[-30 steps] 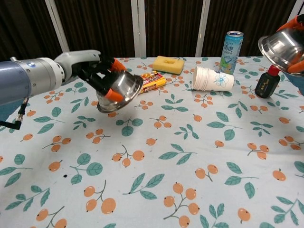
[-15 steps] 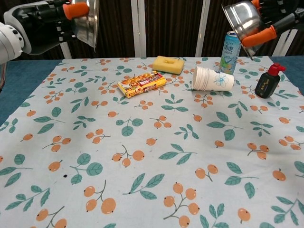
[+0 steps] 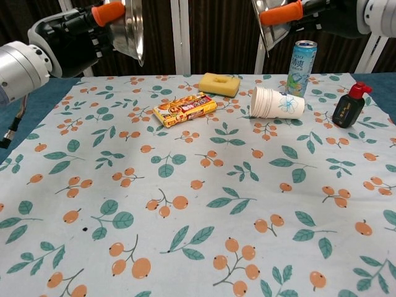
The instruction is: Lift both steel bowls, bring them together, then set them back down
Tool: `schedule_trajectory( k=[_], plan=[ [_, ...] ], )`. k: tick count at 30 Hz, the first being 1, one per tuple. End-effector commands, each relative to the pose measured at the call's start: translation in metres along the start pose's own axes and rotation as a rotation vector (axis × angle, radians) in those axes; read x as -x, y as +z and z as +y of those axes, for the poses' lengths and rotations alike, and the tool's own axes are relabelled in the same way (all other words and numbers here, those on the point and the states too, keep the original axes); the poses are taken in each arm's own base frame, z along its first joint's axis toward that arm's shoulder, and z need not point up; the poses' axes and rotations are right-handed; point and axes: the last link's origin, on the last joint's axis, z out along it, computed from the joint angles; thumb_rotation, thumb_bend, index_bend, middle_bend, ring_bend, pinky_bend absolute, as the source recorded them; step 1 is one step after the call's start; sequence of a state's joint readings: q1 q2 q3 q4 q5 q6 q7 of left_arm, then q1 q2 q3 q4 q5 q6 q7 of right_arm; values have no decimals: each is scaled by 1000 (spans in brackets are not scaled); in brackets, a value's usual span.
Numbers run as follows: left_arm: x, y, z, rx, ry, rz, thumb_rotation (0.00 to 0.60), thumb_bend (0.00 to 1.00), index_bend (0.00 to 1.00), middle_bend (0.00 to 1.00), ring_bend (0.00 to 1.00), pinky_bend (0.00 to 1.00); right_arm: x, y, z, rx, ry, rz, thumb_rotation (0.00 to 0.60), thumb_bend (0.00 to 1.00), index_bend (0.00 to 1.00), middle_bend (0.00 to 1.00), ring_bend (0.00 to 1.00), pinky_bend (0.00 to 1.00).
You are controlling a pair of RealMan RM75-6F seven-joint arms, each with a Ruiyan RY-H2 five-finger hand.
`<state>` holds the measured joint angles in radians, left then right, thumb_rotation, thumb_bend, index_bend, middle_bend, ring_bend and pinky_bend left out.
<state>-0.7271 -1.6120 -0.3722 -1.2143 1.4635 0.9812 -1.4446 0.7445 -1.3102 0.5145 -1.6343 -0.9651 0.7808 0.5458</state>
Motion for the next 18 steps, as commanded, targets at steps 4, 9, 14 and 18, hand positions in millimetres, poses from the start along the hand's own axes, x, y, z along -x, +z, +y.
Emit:
schedule_trajectory(
  k=[4, 9, 14, 18],
  plan=[
    [10, 5, -5, 8, -13, -11, 600, 24, 468, 361, 155, 435, 11, 7, -7, -5, 26, -17, 600, 155, 389, 270, 383, 245],
    [20, 10, -7, 29, -18, -14, 600, 24, 468, 346, 142, 434, 23, 8, -14, -7, 49, -34, 600, 155, 389, 270, 383, 245],
    [30, 14, -10, 67, 1, -7, 600, 24, 476, 331, 135, 430, 36, 6, -16, 18, 94, -32, 600, 155, 389, 270, 386, 245],
    [38, 15, -13, 80, 5, -7, 600, 23, 476, 330, 135, 428, 47, 4, -18, 46, 123, -23, 600, 155, 392, 270, 386, 245]
  ],
)
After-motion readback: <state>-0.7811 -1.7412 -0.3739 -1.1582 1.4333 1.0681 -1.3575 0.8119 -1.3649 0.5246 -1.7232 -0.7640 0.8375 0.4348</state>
